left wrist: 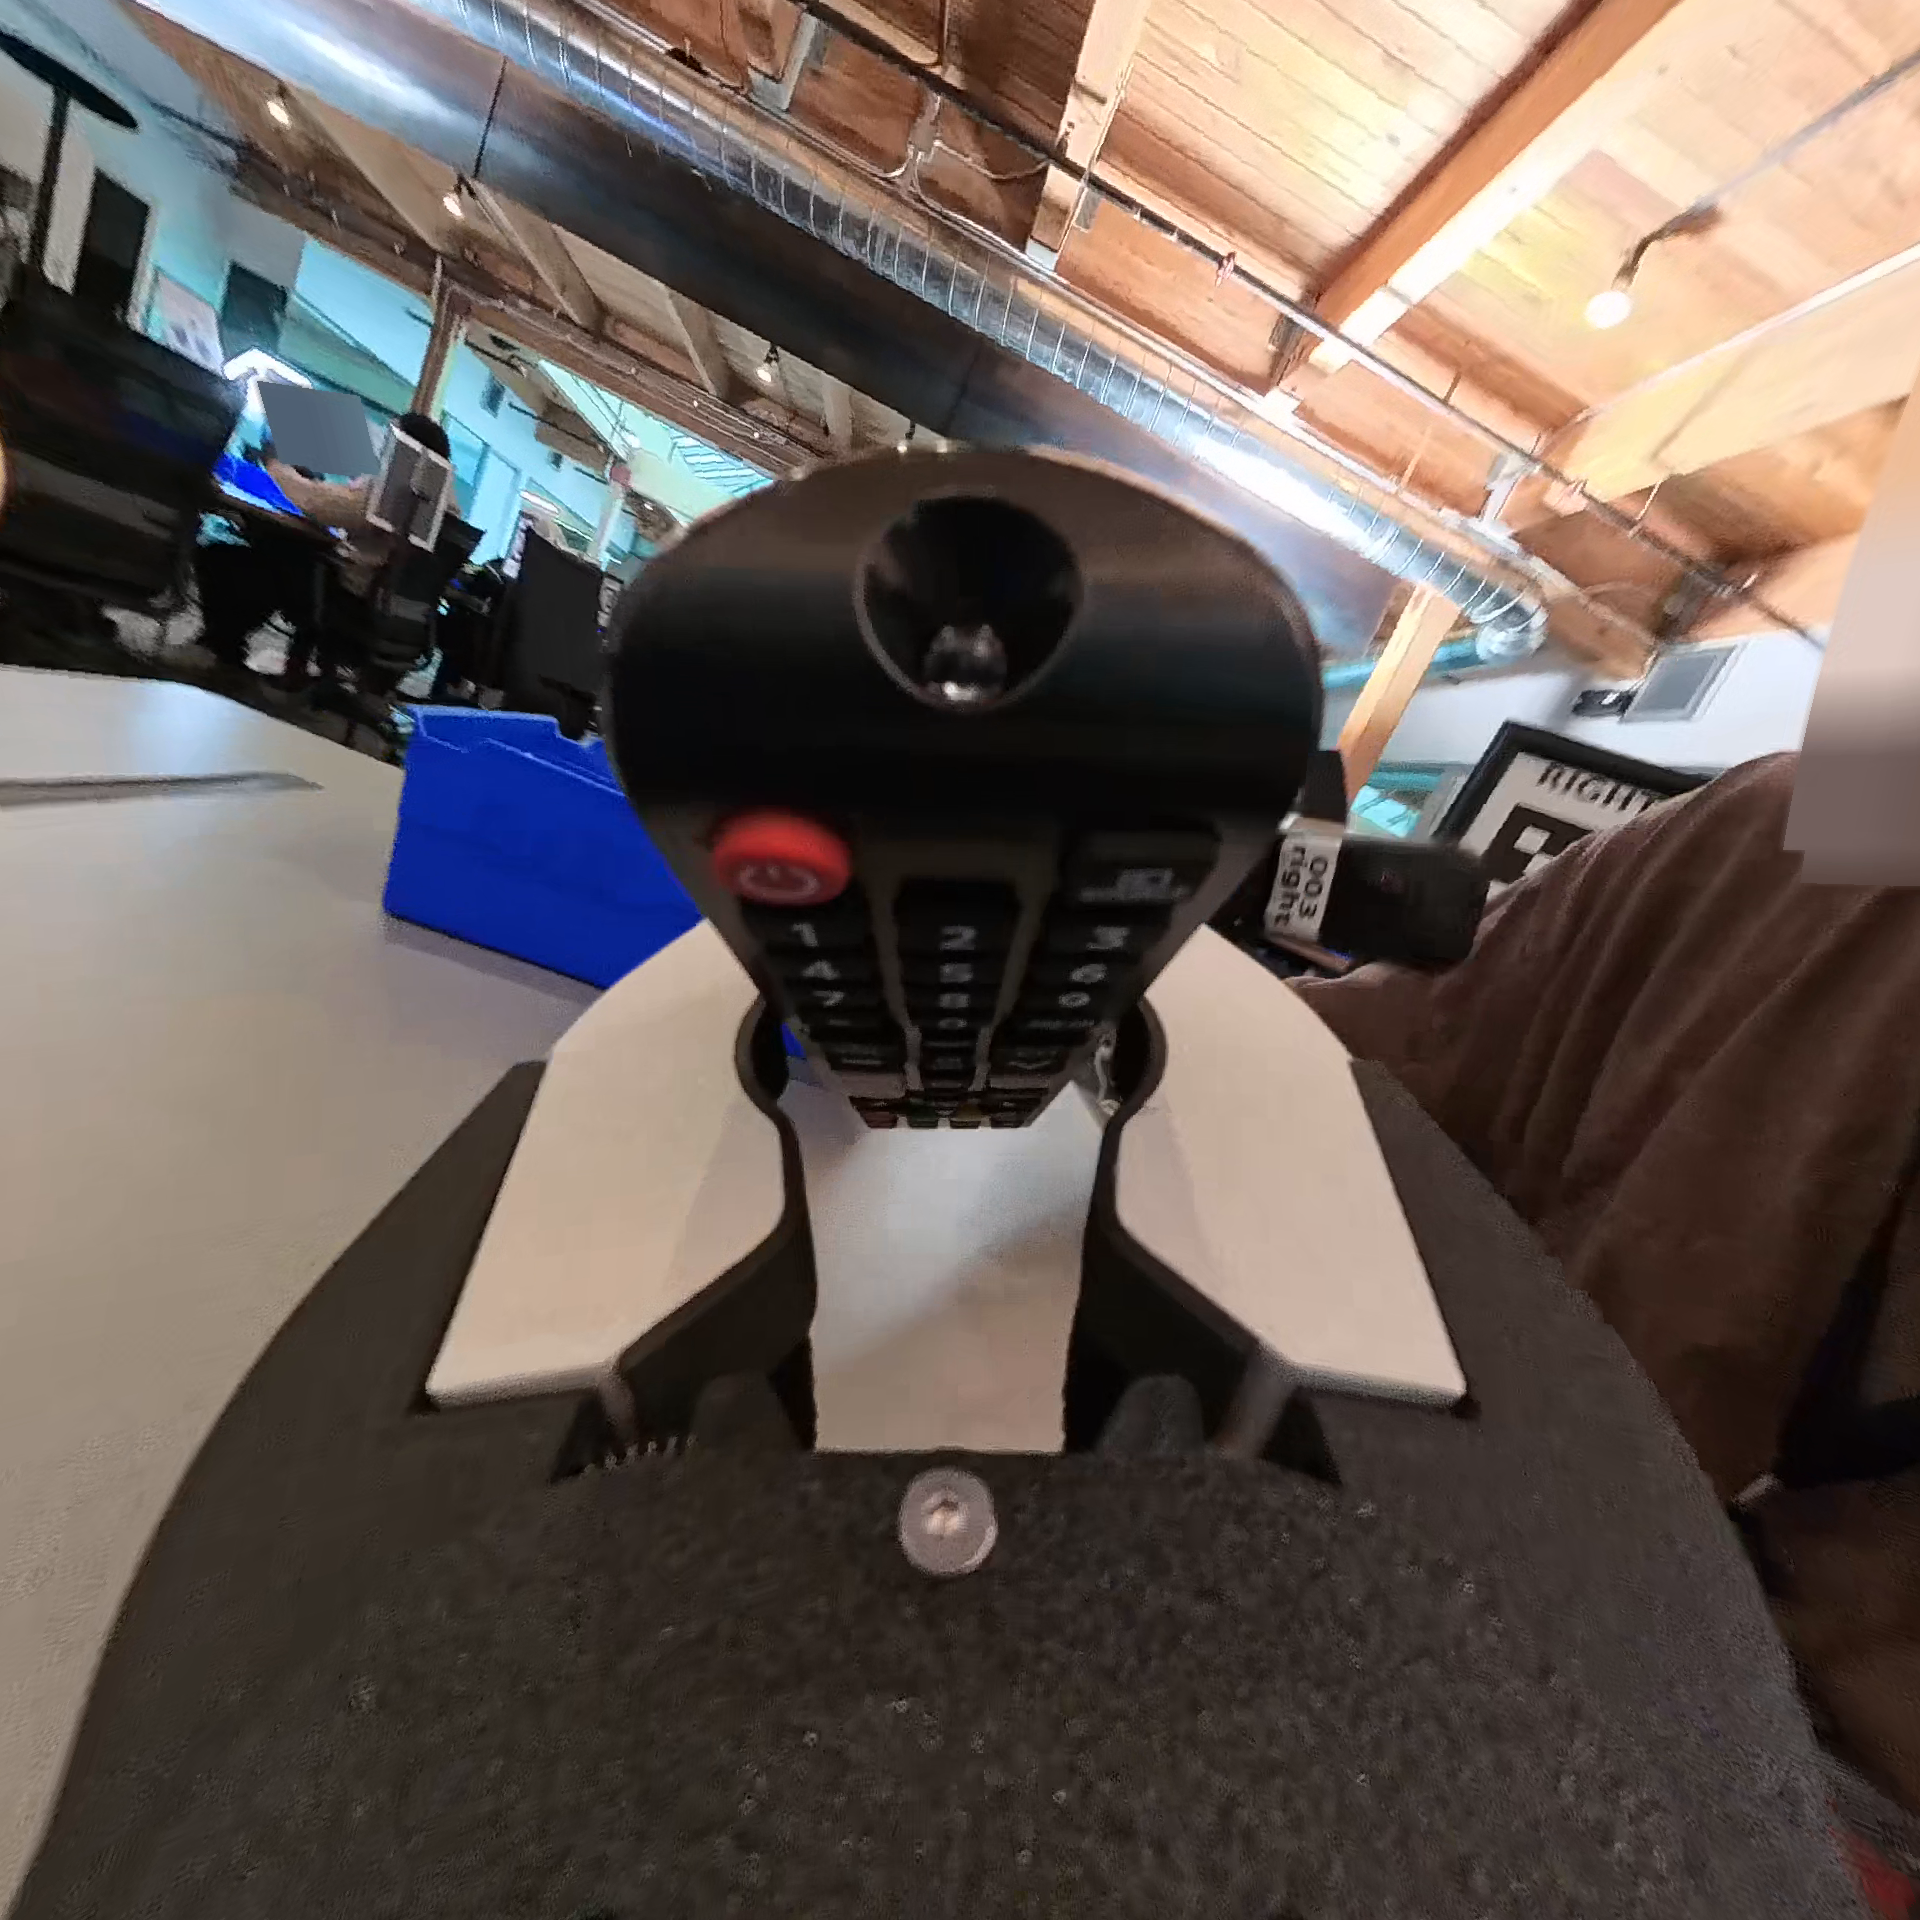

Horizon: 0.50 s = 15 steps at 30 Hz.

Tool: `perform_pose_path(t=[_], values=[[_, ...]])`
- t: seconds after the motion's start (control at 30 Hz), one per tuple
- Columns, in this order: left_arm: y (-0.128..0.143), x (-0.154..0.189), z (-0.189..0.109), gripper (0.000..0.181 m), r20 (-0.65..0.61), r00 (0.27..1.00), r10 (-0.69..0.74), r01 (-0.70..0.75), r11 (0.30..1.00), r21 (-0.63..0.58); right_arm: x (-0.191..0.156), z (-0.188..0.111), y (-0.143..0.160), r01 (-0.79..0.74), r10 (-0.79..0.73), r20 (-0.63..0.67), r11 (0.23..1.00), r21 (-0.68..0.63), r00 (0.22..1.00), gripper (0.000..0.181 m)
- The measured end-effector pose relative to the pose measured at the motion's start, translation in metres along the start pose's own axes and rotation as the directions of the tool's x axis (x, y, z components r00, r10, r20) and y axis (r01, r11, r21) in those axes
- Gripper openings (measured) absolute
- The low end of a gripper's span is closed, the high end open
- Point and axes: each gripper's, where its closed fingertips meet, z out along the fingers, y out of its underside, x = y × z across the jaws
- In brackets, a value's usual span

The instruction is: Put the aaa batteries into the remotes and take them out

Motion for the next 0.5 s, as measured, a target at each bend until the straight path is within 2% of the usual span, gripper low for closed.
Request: perform_pose_path(t=[0.07, 0.2, 0.4, 0.5], values=[[0.001, -0.003, 0.000, 0.061, -0.005, 0.998, -0.056, 0.056, 0.998, 0.008, 0.000, 0.009, -0.002, 0.154, -0.154, -0.025, 0.988, -0.024, 0.988, 0.001], [0.002, -0.003, 0.000, 0.061, -0.013, 0.998, -0.063, 0.063, 0.998, 0.007, 0.012, 0.019, -0.011, 0.299, -0.299, -0.097, 0.954, -0.017, 0.949, 0.001], [0.001, -0.003, -0.001, 0.061, -0.020, 0.997, -0.079, 0.079, 0.997, 0.015, 0.009, 0.023, -0.032, 0.422, -0.407, -0.176, 0.905, 0.055, 0.896, 0.001], [0.000, 0.001, -0.002, 0.061, -0.028, 0.995, -0.091, 0.092, 0.996, 0.022, 0.003, 0.025, -0.032, 0.447, -0.434, -0.160, 0.893, 0.055, 0.887, 0.001]])
